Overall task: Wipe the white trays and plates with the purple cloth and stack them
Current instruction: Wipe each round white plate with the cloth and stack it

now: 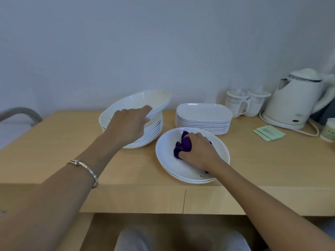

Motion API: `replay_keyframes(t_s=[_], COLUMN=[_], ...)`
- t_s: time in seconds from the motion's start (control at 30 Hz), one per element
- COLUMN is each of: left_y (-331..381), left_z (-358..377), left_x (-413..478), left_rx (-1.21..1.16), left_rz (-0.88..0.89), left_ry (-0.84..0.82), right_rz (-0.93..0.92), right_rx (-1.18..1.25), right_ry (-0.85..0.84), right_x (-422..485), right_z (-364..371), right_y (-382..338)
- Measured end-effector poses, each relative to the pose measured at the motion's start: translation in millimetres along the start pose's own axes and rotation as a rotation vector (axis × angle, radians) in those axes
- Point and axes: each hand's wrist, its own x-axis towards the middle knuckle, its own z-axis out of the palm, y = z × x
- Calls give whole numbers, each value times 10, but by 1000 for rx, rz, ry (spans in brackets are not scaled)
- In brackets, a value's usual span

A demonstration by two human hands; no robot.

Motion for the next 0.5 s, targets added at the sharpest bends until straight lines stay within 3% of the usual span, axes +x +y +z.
replay_keyframes(t_s=[0.5], left_y=[-222], left_z=[407], left_x=[-52], left_rx=[110], left_rz=[-10], left_ry=[-196], right_rz=[-13], right_rx=[-9], right_ry=[10], right_x=[-47], right_z=[-26], right_y=[-6])
